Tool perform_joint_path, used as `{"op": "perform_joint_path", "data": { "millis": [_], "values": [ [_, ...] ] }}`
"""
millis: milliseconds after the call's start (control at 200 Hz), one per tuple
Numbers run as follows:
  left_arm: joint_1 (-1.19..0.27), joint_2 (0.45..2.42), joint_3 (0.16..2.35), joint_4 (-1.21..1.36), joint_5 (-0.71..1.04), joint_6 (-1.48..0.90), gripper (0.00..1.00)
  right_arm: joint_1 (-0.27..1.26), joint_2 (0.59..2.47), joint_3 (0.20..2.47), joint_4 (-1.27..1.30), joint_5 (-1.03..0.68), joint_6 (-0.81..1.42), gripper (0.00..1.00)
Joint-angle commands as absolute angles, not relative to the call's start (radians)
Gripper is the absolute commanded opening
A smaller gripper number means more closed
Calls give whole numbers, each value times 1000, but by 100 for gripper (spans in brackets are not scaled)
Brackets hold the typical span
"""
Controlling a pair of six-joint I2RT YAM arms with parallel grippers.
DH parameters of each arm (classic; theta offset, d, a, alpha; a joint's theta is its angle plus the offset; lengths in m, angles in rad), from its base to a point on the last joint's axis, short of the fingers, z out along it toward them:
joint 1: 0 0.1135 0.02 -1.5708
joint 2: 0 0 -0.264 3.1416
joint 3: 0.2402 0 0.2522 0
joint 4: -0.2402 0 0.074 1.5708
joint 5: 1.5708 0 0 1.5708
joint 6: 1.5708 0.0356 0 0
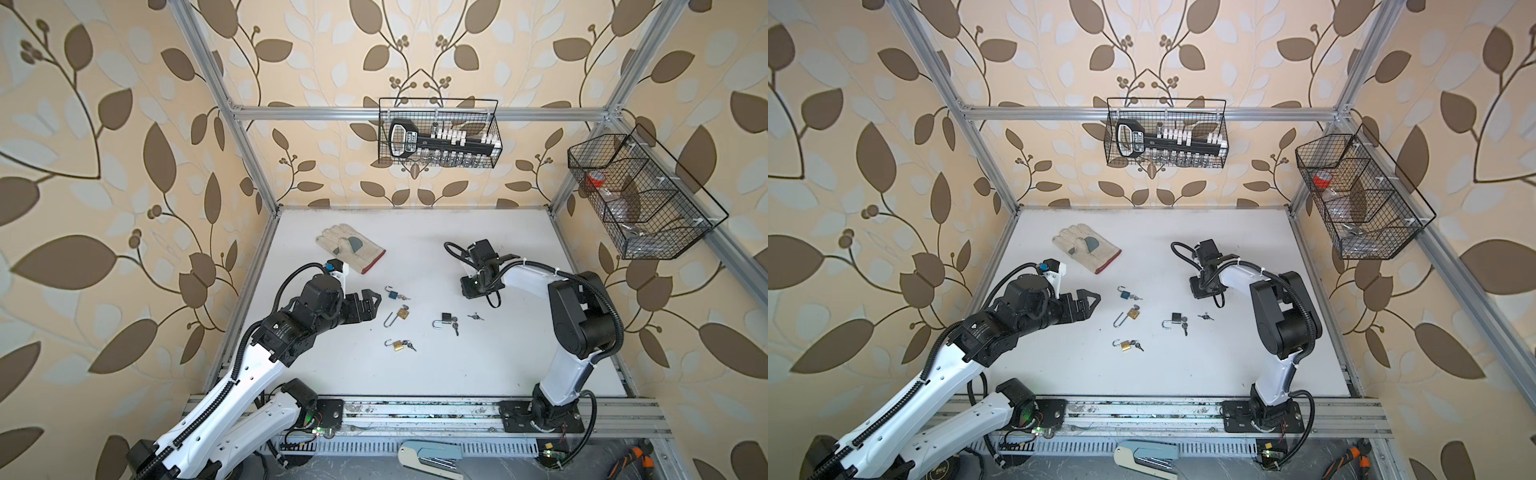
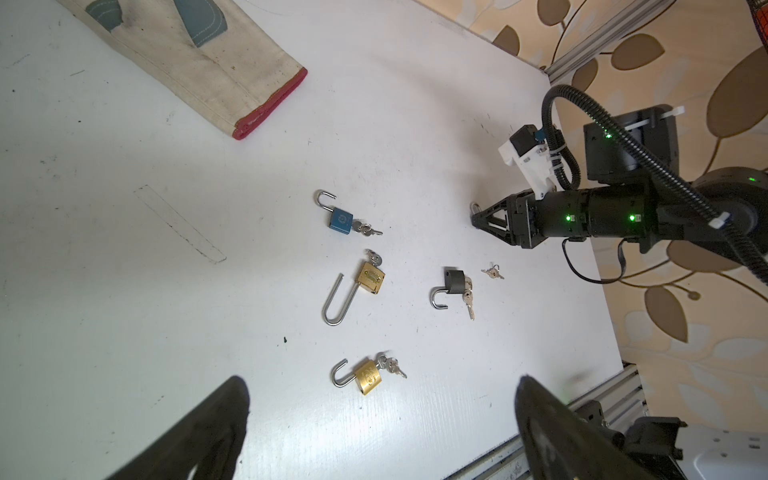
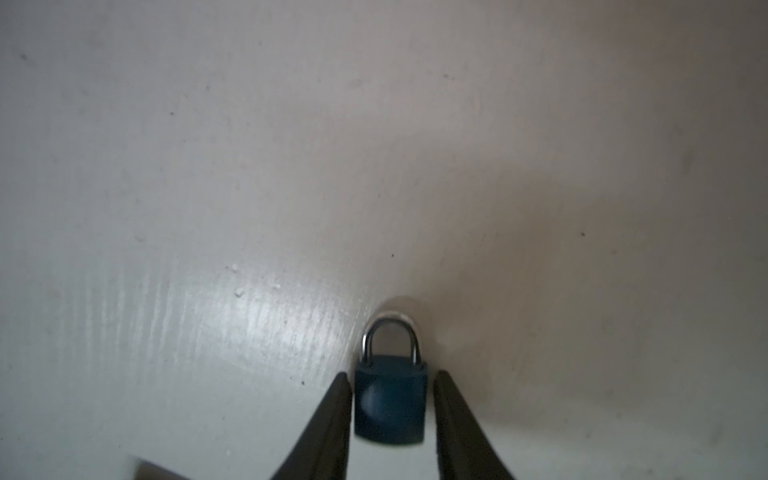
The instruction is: Lock with the key
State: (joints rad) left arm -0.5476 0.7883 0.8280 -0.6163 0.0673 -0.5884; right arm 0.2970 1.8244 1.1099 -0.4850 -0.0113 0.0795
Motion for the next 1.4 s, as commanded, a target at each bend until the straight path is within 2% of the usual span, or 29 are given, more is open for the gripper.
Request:
{"op": "perform_joint_path", "data": {
  "millis": [0, 220, 370, 470, 630, 770, 945, 1395],
  "values": [
    [-534, 785, 816, -598, 53, -603, 99, 298, 1840, 1141, -520, 15, 80, 42],
    [-463, 772, 801, -561, 132, -620, 99, 360, 1667, 1112, -423, 97, 52, 47],
    [-266, 772, 749, -479, 352, -670, 99, 553, 1592, 1072, -282, -44, -66, 47],
    [-113, 763, 705, -425, 495, -718, 99, 652, 1654, 1132, -278, -95, -118, 47],
    [122, 741, 637, -369, 695, -782, 99, 720, 1817, 1260, -314, -152, -163, 46],
    [240, 733, 604, -365, 787, -787, 99, 750, 1935, 1357, -345, -151, -194, 47],
    [304, 739, 590, -355, 846, -787, 99, 753, 2040, 1456, -376, -147, -223, 47],
    [316, 747, 591, -362, 865, -766, 99, 751, 2177, 1576, -449, -123, -268, 46]
  ]
}}
